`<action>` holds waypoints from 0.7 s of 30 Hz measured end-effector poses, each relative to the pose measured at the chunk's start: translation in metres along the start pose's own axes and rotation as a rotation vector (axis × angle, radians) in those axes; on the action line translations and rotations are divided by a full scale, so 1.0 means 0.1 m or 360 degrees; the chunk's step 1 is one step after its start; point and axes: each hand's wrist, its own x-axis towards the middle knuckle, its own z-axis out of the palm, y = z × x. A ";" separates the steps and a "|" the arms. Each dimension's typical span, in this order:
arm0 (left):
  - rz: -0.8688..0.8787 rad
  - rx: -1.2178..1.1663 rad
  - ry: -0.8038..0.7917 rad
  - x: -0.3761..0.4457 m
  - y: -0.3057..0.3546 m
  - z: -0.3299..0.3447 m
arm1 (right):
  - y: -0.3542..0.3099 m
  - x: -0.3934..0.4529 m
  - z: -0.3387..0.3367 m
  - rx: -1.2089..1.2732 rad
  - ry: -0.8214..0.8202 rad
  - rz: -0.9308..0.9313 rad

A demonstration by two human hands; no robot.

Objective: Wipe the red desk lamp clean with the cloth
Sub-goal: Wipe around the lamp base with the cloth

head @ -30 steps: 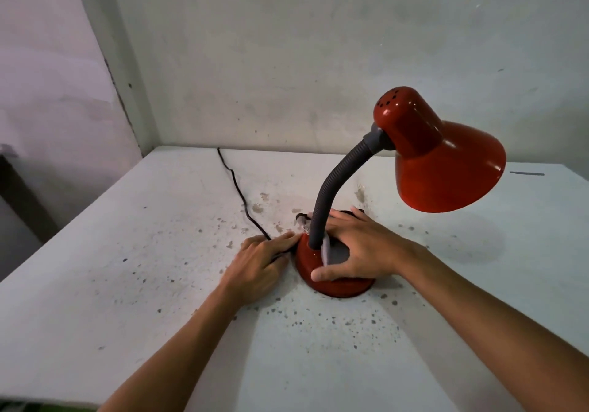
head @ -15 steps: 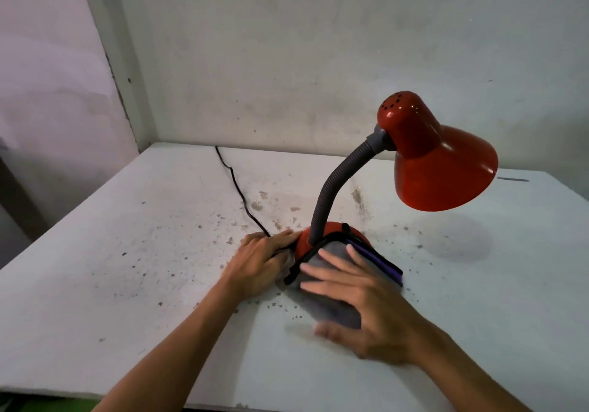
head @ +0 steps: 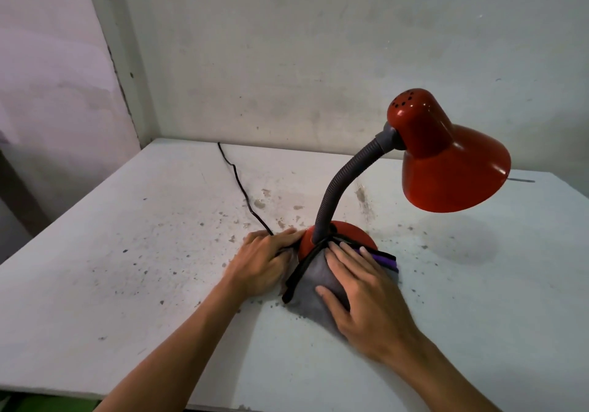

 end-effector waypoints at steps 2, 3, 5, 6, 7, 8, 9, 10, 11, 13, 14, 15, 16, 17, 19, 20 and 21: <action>-0.0018 0.0027 -0.0014 0.01 -0.02 0.00 | 0.10 -0.01 -0.01 0.0050 -0.0022 -0.0121; -0.0021 0.0033 -0.0025 0.01 -0.02 0.00 | 0.14 -0.01 -0.02 0.0080 -0.0042 -0.0162; -0.0019 0.0031 -0.0042 0.01 -0.03 0.02 | 0.18 0.00 -0.04 0.0153 -0.0079 -0.0245; -0.0022 0.0030 -0.0043 0.01 -0.04 0.01 | 0.18 0.02 -0.06 0.0185 -0.0101 -0.0293; -0.0028 0.0028 -0.0043 0.01 -0.04 0.01 | 0.18 0.03 -0.06 0.0196 -0.0131 -0.0332; -0.0032 0.0030 -0.0042 0.01 -0.04 0.01 | 0.18 0.04 -0.07 0.0186 -0.0155 -0.0360; -0.0038 0.0034 -0.0047 0.01 -0.04 0.01 | 0.18 0.04 -0.08 0.0156 -0.0164 -0.0375; -0.0048 0.0038 -0.0056 0.00 -0.04 0.02 | 0.19 0.01 -0.08 0.0110 -0.0150 -0.0370; -0.0057 0.0043 -0.0069 0.00 -0.04 0.01 | 0.18 -0.03 -0.08 0.0060 -0.0108 -0.0328; -0.0068 0.0045 -0.0073 -0.01 -0.04 0.01 | 0.16 -0.16 -0.09 -0.0013 -0.0005 -0.0125; -0.0075 0.0034 -0.0073 -0.01 -0.04 0.01 | 0.13 -0.22 -0.10 -0.0018 0.0021 -0.0001; -0.0087 0.0023 -0.0077 -0.01 -0.04 0.01 | 0.10 -0.26 -0.11 -0.0014 0.0027 0.0103; -0.0094 0.0010 -0.0086 -0.01 -0.03 0.00 | 0.06 -0.30 -0.10 -0.0020 0.0020 0.0177; -0.0105 -0.0003 -0.0095 -0.01 -0.01 0.00 | 0.00 -0.30 -0.09 -0.0045 0.0006 0.0230; -0.0147 -0.0041 -0.0102 0.00 0.01 -0.03 | -0.17 -0.26 -0.07 -0.0112 -0.0012 0.0298; -0.0165 -0.0065 -0.0106 0.01 0.02 -0.05 | -0.26 -0.22 -0.05 -0.0139 -0.0007 0.0309; -0.0163 -0.0090 -0.0112 0.00 0.03 -0.06 | -0.37 -0.19 -0.03 -0.0157 -0.0002 0.0302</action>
